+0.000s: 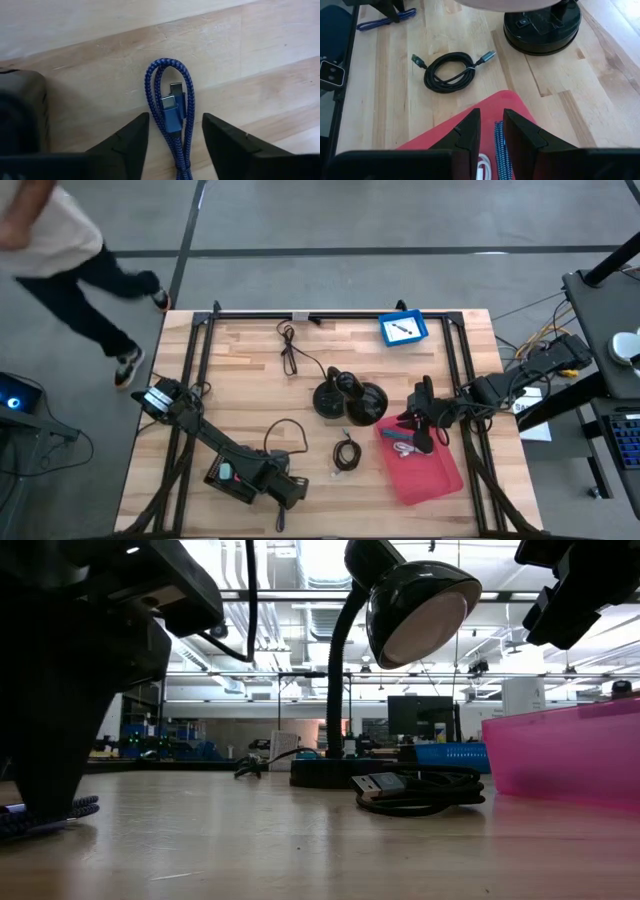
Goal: Pick and place items into bin
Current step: Put the purple charger cable into the pink bin
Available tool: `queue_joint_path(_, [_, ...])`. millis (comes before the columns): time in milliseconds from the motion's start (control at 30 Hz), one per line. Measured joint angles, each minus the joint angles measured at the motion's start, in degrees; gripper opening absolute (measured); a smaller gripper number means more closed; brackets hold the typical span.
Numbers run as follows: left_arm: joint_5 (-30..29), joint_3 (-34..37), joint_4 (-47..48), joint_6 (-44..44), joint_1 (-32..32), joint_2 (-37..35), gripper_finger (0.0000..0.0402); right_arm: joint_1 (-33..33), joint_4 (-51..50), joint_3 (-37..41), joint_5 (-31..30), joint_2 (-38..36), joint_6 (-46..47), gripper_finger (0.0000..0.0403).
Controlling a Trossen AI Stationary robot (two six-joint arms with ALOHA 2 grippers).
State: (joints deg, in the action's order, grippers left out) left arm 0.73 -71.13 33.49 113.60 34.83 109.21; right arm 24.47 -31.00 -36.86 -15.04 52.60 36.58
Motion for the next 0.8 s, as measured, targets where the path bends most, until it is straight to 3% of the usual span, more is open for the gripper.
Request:
queue_joint_path(400, [2.3,0.0,-1.1,-1.0,0.0,0.1,0.0027,0.0,0.0,0.0,0.0,0.0,0.5,0.0073])
queue_joint_path(800, [2.2,0.2,-7.7,-12.0,0.0,-0.5,0.002,0.0,0.0,0.0,0.0,0.0,0.4,0.0073])
